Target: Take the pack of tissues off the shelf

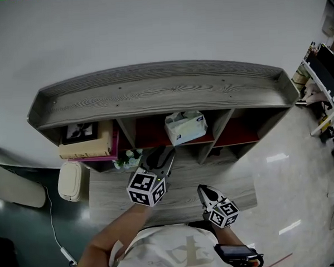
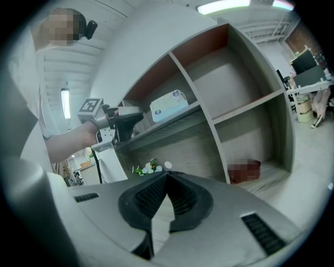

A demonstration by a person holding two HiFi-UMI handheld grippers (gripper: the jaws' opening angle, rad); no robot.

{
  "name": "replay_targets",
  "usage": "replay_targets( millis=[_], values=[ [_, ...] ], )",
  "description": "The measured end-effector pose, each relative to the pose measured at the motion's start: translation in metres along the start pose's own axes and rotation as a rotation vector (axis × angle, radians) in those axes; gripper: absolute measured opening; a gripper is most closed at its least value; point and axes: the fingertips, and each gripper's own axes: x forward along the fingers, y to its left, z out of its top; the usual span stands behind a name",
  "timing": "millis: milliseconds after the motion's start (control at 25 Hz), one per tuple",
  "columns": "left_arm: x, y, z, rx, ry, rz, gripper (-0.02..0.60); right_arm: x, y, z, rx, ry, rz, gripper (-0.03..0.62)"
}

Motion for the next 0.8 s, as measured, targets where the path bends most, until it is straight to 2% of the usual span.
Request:
replay_targets(
  millis=[280,600,760,800],
  values=[
    [0.025,0.001,0.013,0.013,0.012,0.034,0.158,0.018,-0.009,0.005,0.001,0.028,0.053,0.005],
    [0.042,0.008,0.014,0.007,0.035,0.078,0.158,0.023,-0.03,0.008,0.006,0.048,0.058,0.005],
    [0.046,0.011,0.016,0.003,0.034,0.087,0.135,0.023,-0.037,0.01,0.01,0.049,0.058,0.005],
    [0.046,0.011,0.017,0.003,0.034,0.089,0.112,0.024,-0.039,0.011,0.01,0.048,0.058,0.005]
  ],
)
